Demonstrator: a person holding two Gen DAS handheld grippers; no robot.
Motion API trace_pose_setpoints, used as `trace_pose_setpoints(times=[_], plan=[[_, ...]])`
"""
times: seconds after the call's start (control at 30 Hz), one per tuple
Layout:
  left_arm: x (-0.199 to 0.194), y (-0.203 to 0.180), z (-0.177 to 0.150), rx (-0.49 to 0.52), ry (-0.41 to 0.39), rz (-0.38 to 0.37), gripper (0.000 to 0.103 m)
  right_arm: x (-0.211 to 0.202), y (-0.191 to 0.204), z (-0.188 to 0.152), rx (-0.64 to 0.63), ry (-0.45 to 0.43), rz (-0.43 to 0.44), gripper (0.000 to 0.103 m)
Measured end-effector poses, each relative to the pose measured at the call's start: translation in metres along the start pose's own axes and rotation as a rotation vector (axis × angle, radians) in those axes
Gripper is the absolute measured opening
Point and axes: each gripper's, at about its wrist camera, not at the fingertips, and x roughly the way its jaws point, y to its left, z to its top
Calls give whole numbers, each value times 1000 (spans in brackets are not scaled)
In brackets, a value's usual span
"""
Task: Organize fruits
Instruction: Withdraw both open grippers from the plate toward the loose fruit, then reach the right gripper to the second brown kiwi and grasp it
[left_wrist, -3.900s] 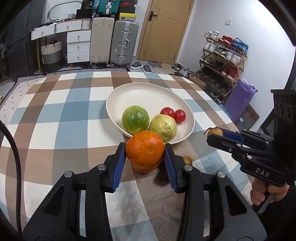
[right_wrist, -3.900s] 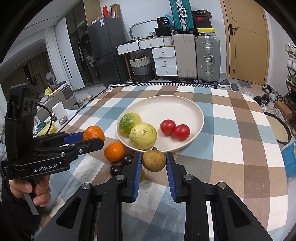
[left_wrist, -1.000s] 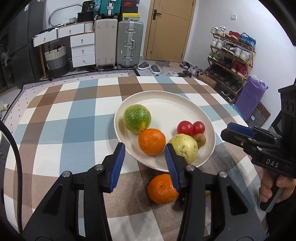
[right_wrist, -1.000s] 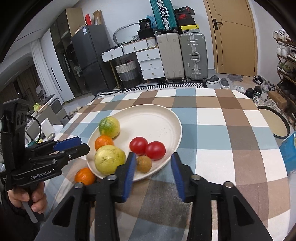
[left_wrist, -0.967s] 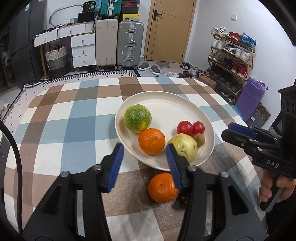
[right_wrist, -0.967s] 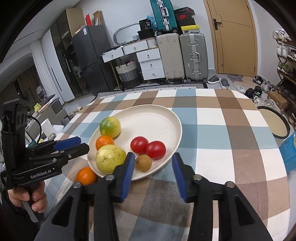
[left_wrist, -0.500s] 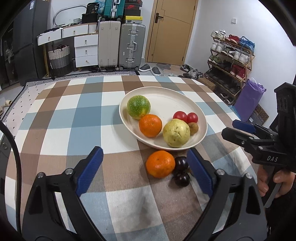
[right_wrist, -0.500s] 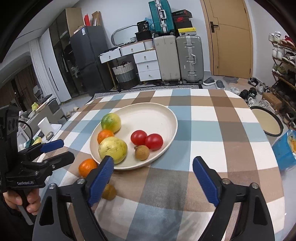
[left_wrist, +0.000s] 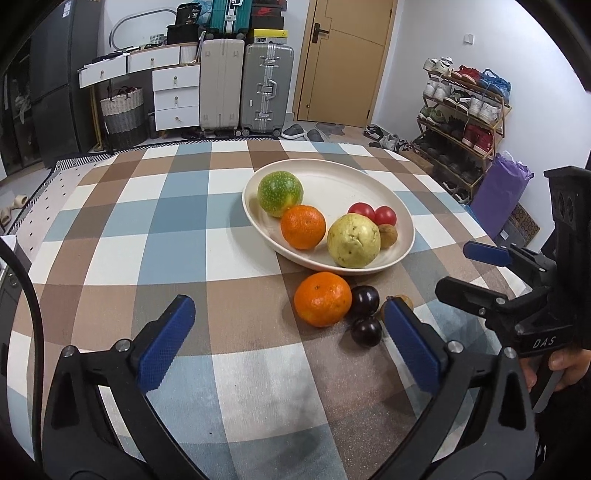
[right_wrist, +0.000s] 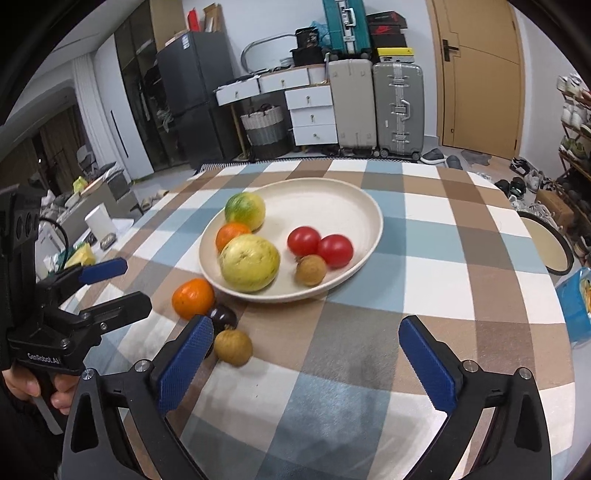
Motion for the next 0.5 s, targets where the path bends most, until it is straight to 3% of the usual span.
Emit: trace_pose_setpoints(times=[0.5], plan=[[11, 3, -15, -9, 40, 15, 102, 18, 17, -9, -47, 76, 4, 103]])
